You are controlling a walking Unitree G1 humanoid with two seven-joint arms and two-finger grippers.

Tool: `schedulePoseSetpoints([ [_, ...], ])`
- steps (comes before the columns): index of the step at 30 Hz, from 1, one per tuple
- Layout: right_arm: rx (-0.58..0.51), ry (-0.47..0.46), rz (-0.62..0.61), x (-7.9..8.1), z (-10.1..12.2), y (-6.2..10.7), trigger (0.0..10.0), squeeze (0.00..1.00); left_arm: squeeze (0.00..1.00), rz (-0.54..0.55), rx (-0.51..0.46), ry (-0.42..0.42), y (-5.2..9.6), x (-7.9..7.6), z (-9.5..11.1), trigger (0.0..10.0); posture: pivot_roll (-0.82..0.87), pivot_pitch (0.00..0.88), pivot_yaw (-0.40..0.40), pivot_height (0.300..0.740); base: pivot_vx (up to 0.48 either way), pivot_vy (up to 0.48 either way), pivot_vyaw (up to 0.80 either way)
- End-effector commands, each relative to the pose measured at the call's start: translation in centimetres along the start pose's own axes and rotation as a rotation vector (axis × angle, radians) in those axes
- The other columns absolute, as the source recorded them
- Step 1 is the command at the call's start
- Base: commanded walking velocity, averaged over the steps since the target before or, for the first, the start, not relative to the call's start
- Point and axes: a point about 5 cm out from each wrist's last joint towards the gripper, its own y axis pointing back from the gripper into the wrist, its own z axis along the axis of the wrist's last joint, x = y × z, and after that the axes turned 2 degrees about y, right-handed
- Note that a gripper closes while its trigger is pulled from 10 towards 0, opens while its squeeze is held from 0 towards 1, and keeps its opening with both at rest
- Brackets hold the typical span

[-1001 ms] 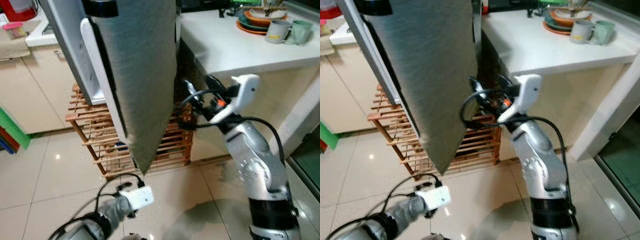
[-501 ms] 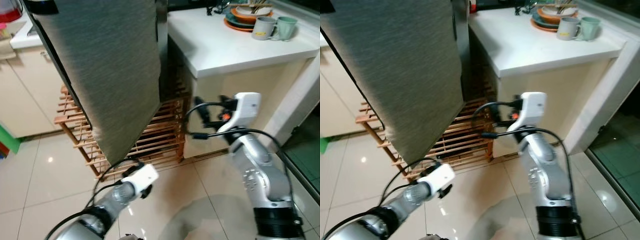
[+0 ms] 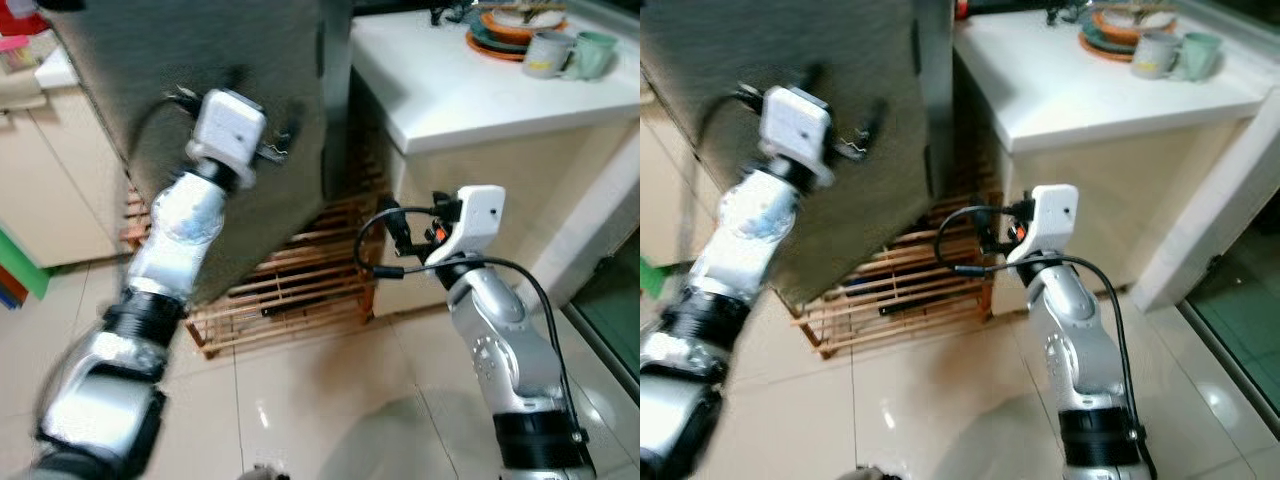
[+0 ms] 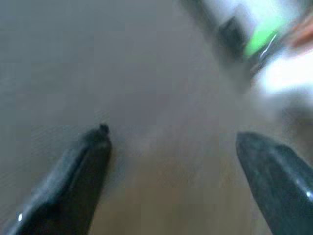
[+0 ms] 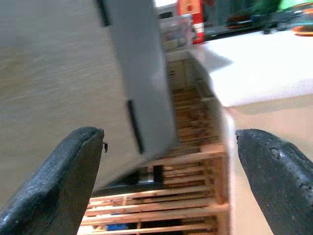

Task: Restocking fridge

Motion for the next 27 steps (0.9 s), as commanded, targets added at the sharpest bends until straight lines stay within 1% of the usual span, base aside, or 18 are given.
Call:
schedulePoseSetpoints([
  [1, 0.003, 0.007, 0.002, 0.0, -0.1, 0.1, 10.0, 0.00, 0.00, 0.124, 0.258, -0.083, 2.0, 3.1, -4.8, 10.0, -0.04, 0.000, 0.061, 0.732, 0.000, 0.000, 0.00],
  [2, 0.003, 0.007, 0.002, 0.0, -0.1, 0.1, 10.0, 0.00, 0.00, 0.124, 0.258, -0.083, 2.0, 3.1, -4.8, 10.0, -0.04, 0.000, 0.061, 0.732, 0.000, 0.000, 0.00],
  [3, 0.004, 0.009, 0.003, 0.0, -0.2, 0.1, 10.0, 0.00, 0.00, 0.143, 0.280, -0.099, 2.3, 3.7, -5.0, 10.0, -0.04, 0.000, 0.061, 0.732, 0.000, 0.000, 0.00],
  [4, 0.004, 0.011, 0.004, 0.0, -0.2, 0.1, 10.0, 0.00, 0.00, 0.142, 0.278, -0.101, 2.5, 3.8, -4.7, 10.0, -0.04, 0.000, 0.060, 0.732, 0.000, 0.000, 0.00],
  [7, 0.002, 0.013, 0.004, -0.1, -0.2, 0.1, 10.0, 0.00, 0.00, 0.141, 0.256, -0.116, 2.6, 3.5, -4.1, 10.0, -0.04, 0.000, 0.057, 0.732, 0.000, 0.000, 0.00],
  [8, 0.000, 0.014, 0.004, -0.1, -0.1, 0.1, 10.0, 0.00, 0.00, 0.149, 0.226, -0.145, 2.6, 3.0, -3.4, 10.0, -0.04, 0.000, 0.054, 0.732, 0.000, 0.000, 0.00],
  [9, -0.001, 0.014, 0.008, 0.1, -0.1, 0.0, 10.0, 0.00, 0.00, 0.202, 0.147, -0.241, 2.1, 2.7, -2.6, 10.0, -0.05, 0.000, 0.051, 0.732, 0.000, 0.000, 0.00],
  [10, -0.001, 0.014, 0.008, 0.1, -0.1, 0.0, 10.0, 0.00, 0.00, 0.202, 0.147, -0.241, 2.1, 2.7, -2.6, 10.0, -0.05, 0.000, 0.051, 0.732, 0.000, 0.000, 0.00],
  [12, 0.001, 0.013, 0.014, 0.1, -0.1, 0.0, 10.0, 0.00, 0.00, 0.199, 0.100, -0.233, 1.8, 2.3, -2.2, 10.0, -0.04, 0.000, 0.047, 0.732, 0.000, 0.000, 0.00],
  [13, 0.003, 0.018, 0.016, 0.1, -0.1, 0.0, 10.0, 0.00, 0.00, 0.170, 0.083, -0.193, 1.7, 1.9, -1.8, 10.0, -0.04, 0.000, 0.043, 0.732, 0.000, 0.000, 0.00],
  [14, 0.000, 0.024, 0.017, 0.2, 0.0, 0.0, 10.0, 0.00, 0.00, 0.108, 0.052, -0.113, 1.5, 1.0, -1.3, 10.0, -0.05, 0.000, 0.040, 0.732, 0.000, 0.000, 0.00],
  [15, -0.003, 0.028, 0.017, 0.2, 0.1, -0.1, 10.0, 0.00, 0.00, 0.064, 0.028, -0.057, 1.4, 0.3, -0.9, 10.0, -0.05, 0.000, 0.040, 0.732, 0.000, 0.000, 0.00],
  [16, -0.020, 0.039, 0.009, 0.2, 0.4, -0.1, 10.0, 0.00, 0.00, -0.058, -0.010, 0.137, 1.6, -2.0, 0.2, 10.0, -0.05, 0.000, 0.042, 0.732, 0.000, 0.000, 0.00],
  [18, -0.035, 0.046, -0.012, 0.0, 0.6, -0.1, 10.0, 0.00, 0.00, -0.159, -0.006, 0.264, 2.0, -4.2, 0.7, 10.0, -0.05, 0.000, 0.043, 0.732, 0.000, 0.000, 0.00],
  [20, -0.043, 0.044, -0.057, -0.7, 0.7, -0.1, 10.0, 0.00, 0.00, -0.235, -0.009, 0.364, 2.7, -6.2, 1.4, 10.0, -0.05, 0.000, 0.046, 0.732, 0.000, 0.000, 0.00],
  [23, -0.060, 0.046, -0.109, -1.5, 0.8, 0.0, 10.0, 0.00, 0.00, -0.283, 0.036, 0.593, 3.5, -8.2, 1.9, 10.0, -0.05, 0.000, 0.049, 0.732, 0.000, 0.151, 0.00],
  [25, -0.052, 0.044, -0.121, -1.7, 0.6, 0.0, 10.0, 0.00, 0.00, -0.284, 0.055, 0.665, 3.8, -8.8, 2.1, 10.0, -0.04, 0.000, 0.048, 0.732, 0.000, 0.446, 0.00],
  [27, -0.034, 0.053, -0.117, -1.6, 0.2, 0.1, 10.0, 0.00, 0.00, -0.291, 0.051, 0.679, 4.0, -9.1, 2.1, 10.0, -0.03, 0.000, 0.045, 0.732, 0.000, 0.446, 0.00],
])
